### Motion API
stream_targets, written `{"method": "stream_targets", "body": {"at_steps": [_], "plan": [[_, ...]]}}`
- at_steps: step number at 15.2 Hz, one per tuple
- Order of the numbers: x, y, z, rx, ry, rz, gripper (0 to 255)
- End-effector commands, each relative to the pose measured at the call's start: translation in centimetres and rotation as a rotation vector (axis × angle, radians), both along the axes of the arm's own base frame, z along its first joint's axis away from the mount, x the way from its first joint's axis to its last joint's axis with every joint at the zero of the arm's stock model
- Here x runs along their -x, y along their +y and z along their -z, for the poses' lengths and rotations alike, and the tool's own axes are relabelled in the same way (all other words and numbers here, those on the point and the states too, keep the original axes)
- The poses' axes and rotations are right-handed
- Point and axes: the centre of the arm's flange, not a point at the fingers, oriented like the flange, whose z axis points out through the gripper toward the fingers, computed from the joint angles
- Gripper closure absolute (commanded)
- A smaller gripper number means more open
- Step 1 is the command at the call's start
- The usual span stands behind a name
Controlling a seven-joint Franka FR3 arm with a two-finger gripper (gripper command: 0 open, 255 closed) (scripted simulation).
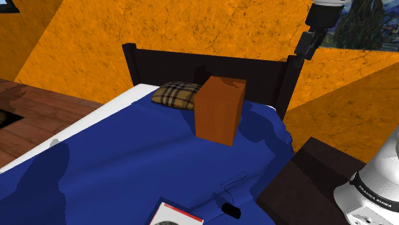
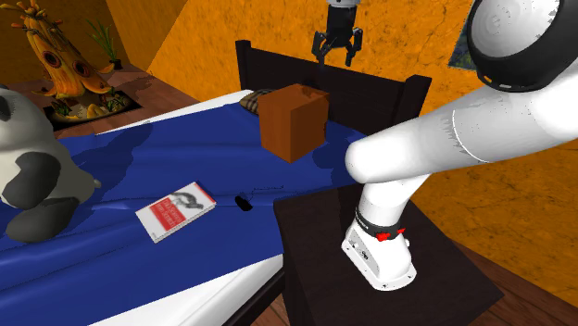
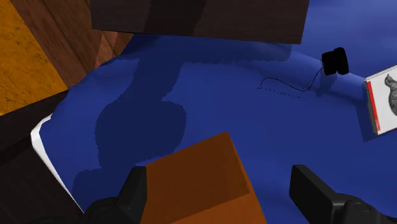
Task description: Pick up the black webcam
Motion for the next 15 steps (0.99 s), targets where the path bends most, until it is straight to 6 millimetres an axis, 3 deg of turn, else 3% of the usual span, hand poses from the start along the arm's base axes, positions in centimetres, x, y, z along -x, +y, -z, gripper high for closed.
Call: {"method": "stream_targets", "body": {"at_steps": [1,15], "plan": [[0.0,0.0,0.0,0.000,0.000,0.000,0],[-2.8,9.1,15.5,-0.058,0.124,0.174,0]]}}
